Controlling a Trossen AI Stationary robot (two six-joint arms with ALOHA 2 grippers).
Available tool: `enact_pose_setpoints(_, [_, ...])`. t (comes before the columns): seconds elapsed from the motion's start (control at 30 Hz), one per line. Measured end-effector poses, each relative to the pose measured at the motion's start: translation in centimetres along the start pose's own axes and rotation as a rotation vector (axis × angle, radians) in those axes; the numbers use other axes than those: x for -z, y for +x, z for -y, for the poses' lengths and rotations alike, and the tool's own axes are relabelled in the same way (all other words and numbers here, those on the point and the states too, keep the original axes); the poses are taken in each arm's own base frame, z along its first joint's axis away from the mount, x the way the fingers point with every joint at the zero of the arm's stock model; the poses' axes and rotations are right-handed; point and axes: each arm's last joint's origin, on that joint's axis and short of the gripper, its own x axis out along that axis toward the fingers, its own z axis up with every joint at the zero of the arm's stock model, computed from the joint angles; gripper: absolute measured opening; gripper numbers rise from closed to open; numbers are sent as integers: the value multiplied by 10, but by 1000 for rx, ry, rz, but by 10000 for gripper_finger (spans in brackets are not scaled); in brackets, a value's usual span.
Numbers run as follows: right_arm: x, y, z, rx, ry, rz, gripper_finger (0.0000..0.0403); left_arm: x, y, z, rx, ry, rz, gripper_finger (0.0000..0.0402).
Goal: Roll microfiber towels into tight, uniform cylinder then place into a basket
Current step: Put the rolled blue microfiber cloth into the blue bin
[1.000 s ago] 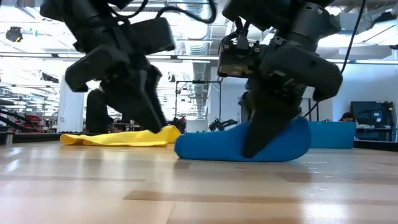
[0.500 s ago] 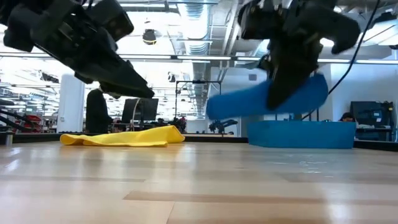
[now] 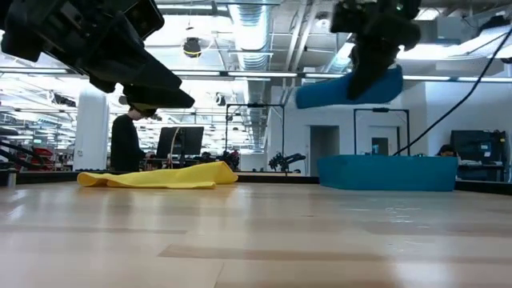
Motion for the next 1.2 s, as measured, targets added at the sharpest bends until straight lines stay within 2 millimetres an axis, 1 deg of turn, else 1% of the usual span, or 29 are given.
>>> enact_pose_setpoints(0.07, [3, -2, 15, 23, 9, -2, 47, 0, 0, 1, 21, 0, -6, 199])
enact_pose_setpoints(0.17, [16, -2, 35, 53, 6, -67, 47, 0, 0, 1, 26, -1, -9, 199])
enact_pose_setpoints(0.23, [21, -1, 47, 72, 11, -81, 47, 1, 0, 1, 23, 0, -20, 199])
enact_pose_setpoints(0.3, [28, 0, 58, 85, 12, -121, 47, 1, 0, 0, 22, -4, -20, 199])
enact_pose_setpoints(0.5, [38, 6, 88, 95, 12, -183, 47, 1, 0, 1, 22, -39, -19, 199])
enact_pose_setpoints(0.8, [53, 22, 120, 71, -7, -300, 47, 0, 0, 1, 23, -67, -7, 199])
enact_pose_setpoints(0.87, [55, 28, 126, 62, -10, -331, 47, -1, 0, 1, 17, -75, 0, 199])
enact_pose_setpoints(1.03, [64, 45, 135, 10, -40, -437, 47, -1, 0, 1, 18, -85, 8, 199])
enact_pose_setpoints(1.2, [66, 60, 140, -58, -99, -456, 47, -4, 1, -6, -3, -109, 25, 199])
